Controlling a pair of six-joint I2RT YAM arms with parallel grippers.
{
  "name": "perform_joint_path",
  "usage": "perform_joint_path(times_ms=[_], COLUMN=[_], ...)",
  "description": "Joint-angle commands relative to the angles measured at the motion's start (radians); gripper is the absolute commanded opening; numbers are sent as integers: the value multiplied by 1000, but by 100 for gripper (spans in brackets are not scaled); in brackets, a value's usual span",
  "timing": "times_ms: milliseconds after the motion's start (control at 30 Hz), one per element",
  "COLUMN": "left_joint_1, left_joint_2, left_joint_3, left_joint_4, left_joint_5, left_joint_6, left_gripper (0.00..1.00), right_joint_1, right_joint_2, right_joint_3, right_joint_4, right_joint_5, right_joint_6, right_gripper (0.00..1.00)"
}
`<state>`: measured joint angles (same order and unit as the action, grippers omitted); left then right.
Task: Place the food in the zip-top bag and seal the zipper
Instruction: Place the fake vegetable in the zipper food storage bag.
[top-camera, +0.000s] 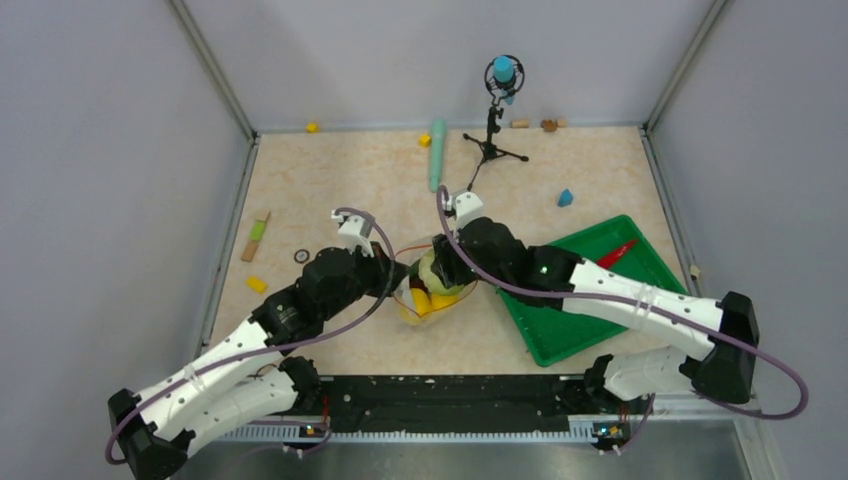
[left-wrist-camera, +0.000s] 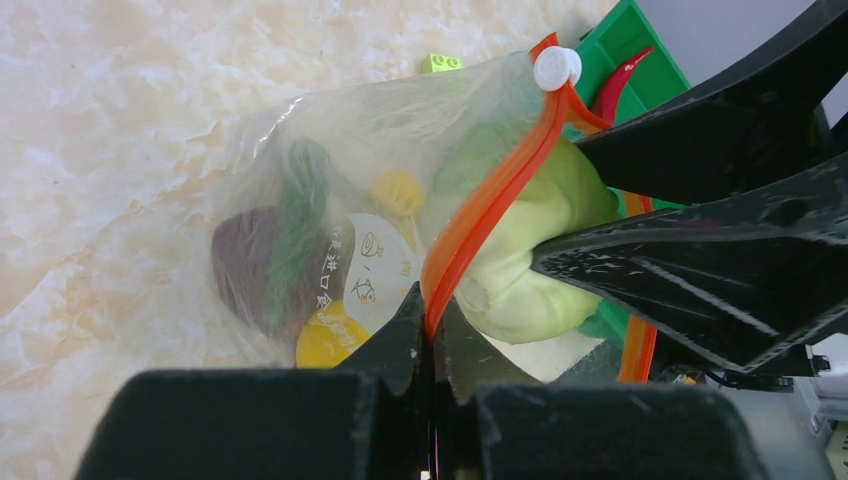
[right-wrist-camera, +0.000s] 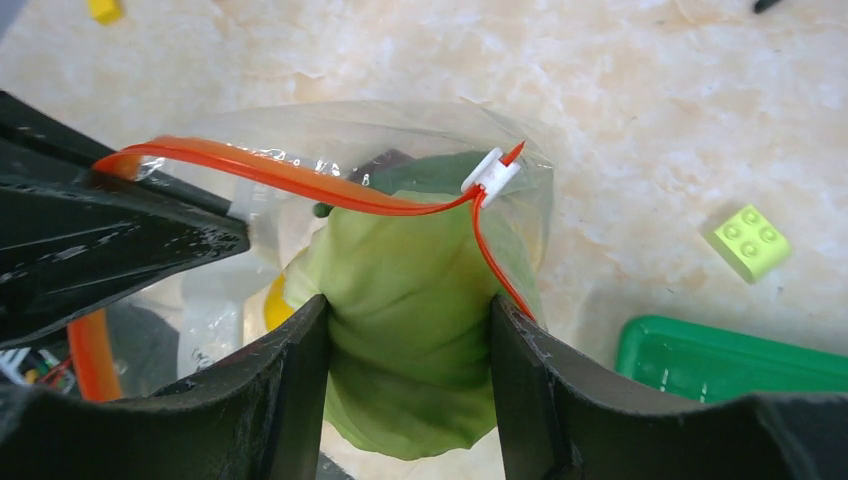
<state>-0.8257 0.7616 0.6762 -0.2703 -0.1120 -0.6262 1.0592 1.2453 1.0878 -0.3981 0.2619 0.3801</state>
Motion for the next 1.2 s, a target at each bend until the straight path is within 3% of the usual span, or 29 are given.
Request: perform_joint_path(times_ms=[0, 133, 267, 333, 533, 700, 800, 900, 1033, 1167], left_joint_1=[-3, -3, -3, -3, -3, -3, -4, -3, -3, -3], left_joint_2=[-45, -58, -70, -74, -85, -91, -92, -87, -80, -76], left_joint_3=[-4, -3, -7, -9, -13, -17, -17, -17, -15, -17], left_joint_4=[34, 35, 40, 38, 35, 31, 30, 29, 27, 28], left_joint_5=[-8, 4, 10, 6, -17, -40, -50, -58, -68, -67], left_joint_6=[4, 2, 3, 2, -4, -6, -5, -4, -1, -1], left_gripper=[0, 0, 0, 0, 0, 0, 0, 0, 0, 0], right_joint_1=[73, 109, 136, 139, 139, 140, 139, 139, 115, -78], right_joint_2=[64, 144, 199, 212, 170, 99, 51, -4, -101, -190], right_joint_3=[137, 213, 264, 276, 245, 203, 181, 157, 97, 37], right_joint_4=[-98, -147, -176, -174, -81, 18, 51, 50, 17, -48], right_joint_5=[228, 335, 378, 364, 210, 36, 32, 140, 461, 412], right_joint_6=[-10, 31, 43, 41, -19, -90, -105, -72, 13, 99], right_gripper=[19, 22, 43, 58, 86, 91, 93, 99, 99, 99])
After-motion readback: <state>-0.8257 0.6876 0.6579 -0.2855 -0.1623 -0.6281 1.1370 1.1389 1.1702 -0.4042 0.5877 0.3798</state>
